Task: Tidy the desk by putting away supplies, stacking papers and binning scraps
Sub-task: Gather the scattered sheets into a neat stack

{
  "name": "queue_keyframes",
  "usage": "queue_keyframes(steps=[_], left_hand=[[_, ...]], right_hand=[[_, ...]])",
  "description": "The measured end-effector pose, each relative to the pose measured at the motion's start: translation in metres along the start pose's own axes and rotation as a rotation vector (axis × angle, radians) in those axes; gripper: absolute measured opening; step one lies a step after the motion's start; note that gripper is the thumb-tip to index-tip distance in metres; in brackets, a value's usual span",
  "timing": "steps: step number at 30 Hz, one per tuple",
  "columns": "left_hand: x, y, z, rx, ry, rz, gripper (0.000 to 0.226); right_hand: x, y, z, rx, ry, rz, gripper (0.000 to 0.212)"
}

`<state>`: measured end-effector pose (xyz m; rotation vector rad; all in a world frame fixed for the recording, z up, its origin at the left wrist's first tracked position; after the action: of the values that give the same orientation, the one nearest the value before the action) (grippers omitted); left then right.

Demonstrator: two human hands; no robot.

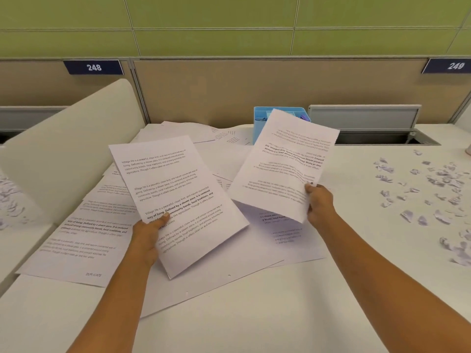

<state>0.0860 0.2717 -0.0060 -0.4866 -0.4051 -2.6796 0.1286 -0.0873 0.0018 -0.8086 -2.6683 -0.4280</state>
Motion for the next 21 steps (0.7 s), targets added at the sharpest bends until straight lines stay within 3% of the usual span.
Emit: queue_keyframes(steps=[3, 11, 16, 19, 21], left_hand=[[0.003, 0.007, -0.005, 0.031, 0.011, 0.033, 0.029], [0.007, 0.023, -0.025, 0.139, -0.042, 0.044, 0.029], [0.009, 0.032, -0.029, 0.158, -0.067, 0.008, 0.027], [0.008, 0.035, -0.032, 0.133, -0.074, 0.0, 0.029], [0.008, 0.035, -0.033, 0.12, -0.082, -0.003, 0.029]], right_hand=[[0.013, 0.021, 0.0, -0.161, 0.038, -0.037, 0.025], [0.068, 0.072, 0.017, -0.421, 0.153, -0.206, 0.021], [0.102, 0.097, 0.053, -0.199, 0.299, -0.352, 0.015], [0.115, 0.108, 0.06, 0.074, 0.361, -0.593, 0.025], [0.121, 0.108, 0.054, 0.329, 0.306, -0.775, 0.024]])
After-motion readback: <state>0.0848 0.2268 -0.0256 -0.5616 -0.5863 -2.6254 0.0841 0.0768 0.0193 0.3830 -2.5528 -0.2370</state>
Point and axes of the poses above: each hand's wrist, its own x-axis away from the middle knuckle, its own y-axis out of the palm, z = x × y, the point moved 4 cm from there along -x, towards the middle knuckle
